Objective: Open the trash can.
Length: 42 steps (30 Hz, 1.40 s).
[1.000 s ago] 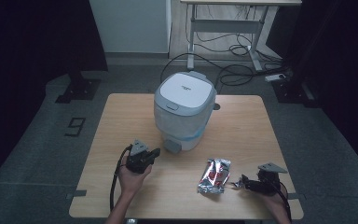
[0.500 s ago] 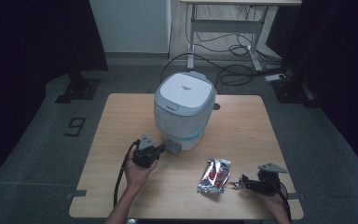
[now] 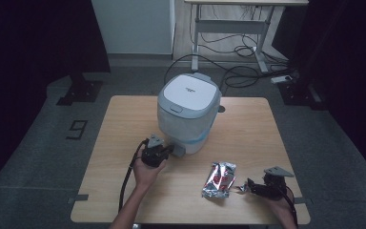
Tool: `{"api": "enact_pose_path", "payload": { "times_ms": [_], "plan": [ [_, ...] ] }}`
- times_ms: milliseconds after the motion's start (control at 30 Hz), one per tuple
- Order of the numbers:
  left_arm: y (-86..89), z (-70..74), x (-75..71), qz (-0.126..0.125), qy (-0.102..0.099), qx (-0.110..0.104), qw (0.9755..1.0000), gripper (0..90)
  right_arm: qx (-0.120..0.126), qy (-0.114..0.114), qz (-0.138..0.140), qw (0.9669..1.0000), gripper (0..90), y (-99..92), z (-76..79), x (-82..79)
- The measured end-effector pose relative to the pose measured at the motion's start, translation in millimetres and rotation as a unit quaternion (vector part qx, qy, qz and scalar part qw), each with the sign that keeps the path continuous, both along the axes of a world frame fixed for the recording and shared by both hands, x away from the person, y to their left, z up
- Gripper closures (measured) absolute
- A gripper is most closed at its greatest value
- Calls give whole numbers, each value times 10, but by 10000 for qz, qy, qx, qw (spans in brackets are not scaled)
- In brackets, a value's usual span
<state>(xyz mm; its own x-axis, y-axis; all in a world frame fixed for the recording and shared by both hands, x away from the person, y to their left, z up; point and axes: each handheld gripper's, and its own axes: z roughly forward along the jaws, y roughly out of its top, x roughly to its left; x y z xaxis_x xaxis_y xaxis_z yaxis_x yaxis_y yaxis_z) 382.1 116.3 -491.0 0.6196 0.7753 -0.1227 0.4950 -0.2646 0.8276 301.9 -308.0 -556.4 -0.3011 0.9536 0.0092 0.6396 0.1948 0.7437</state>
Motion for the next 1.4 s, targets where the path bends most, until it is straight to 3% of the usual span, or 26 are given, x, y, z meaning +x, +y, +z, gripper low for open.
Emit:
{"api": "enact_pose_path", "payload": {
  "times_ms": [67, 267, 367, 533, 633, 800, 833, 1067, 1233, 1400],
  "plan": [
    [-32, -5, 18, -19, -12, 108, 9999, 900, 0, 0, -1, 10000, 148, 0, 0, 0],
    [-103, -72, 77, -57, 81, 137, 9999, 900, -1, 1, -2, 10000, 149, 0, 0, 0],
    [-184, -130, 112, -132, 88, 355, 9992, 900, -1, 0, -2, 10000, 149, 0, 0, 0],
    [-233, -182, 154, -92, 162, 357, 9992, 900, -1, -1, -1, 10000, 149, 0, 0, 0],
    [-273, -238, 172, -44, 190, 578, 9981, 900, 0, 0, -1, 10000, 149, 0, 0, 0],
    [-262, -295, 208, 50, 299, 576, 9979, 897, -1, -1, -1, 10000, 149, 0, 0, 0],
    [-253, -316, 218, 51, 335, 496, 9982, 900, 0, 1, -2, 10000, 149, 0, 0, 0],
    [-245, -324, 228, 100, 352, 506, 9981, 900, -2, 0, -1, 10000, 149, 0, 0, 0],
    [-293, -333, 194, 145, 205, 739, 9969, 900, -2, -2, 1, 10000, 150, 0, 0, -1],
    [-306, -341, 189, 178, 207, 769, 9967, 900, -2, -2, 0, 10000, 150, 0, 0, -1]
  ]
}}
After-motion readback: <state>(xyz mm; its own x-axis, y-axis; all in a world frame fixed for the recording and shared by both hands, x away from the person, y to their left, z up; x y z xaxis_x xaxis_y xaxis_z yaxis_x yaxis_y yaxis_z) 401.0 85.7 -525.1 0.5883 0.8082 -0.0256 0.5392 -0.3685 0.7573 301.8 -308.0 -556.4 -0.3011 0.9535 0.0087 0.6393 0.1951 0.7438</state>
